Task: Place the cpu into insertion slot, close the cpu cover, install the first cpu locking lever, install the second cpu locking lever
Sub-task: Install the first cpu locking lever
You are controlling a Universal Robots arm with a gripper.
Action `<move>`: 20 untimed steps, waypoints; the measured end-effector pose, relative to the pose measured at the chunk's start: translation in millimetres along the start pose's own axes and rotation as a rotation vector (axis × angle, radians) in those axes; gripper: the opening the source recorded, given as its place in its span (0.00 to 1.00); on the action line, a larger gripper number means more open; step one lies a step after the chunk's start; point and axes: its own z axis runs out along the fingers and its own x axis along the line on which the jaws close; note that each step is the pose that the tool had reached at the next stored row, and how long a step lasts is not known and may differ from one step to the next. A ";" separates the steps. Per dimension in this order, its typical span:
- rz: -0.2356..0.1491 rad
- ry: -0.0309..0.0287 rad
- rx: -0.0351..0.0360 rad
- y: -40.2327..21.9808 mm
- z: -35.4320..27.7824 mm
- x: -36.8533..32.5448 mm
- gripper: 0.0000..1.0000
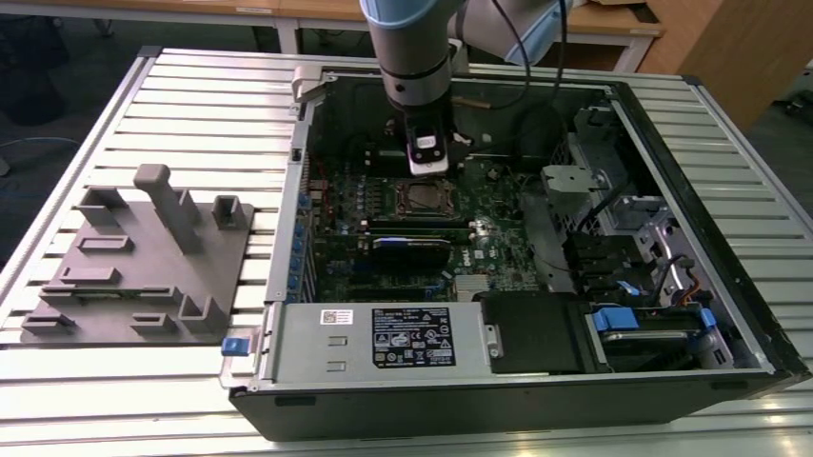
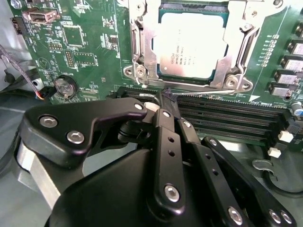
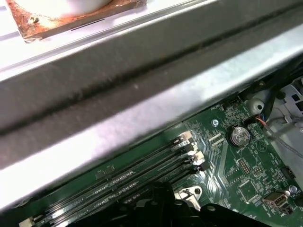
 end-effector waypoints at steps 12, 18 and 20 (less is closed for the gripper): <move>-0.003 -0.0145 -0.0086 -2.5 -0.4 6.1 0.11; -0.004 -0.0196 -0.0117 -3.0 -0.2 6.8 0.11; -0.005 -0.0251 -0.0155 -3.1 -0.1 6.9 0.11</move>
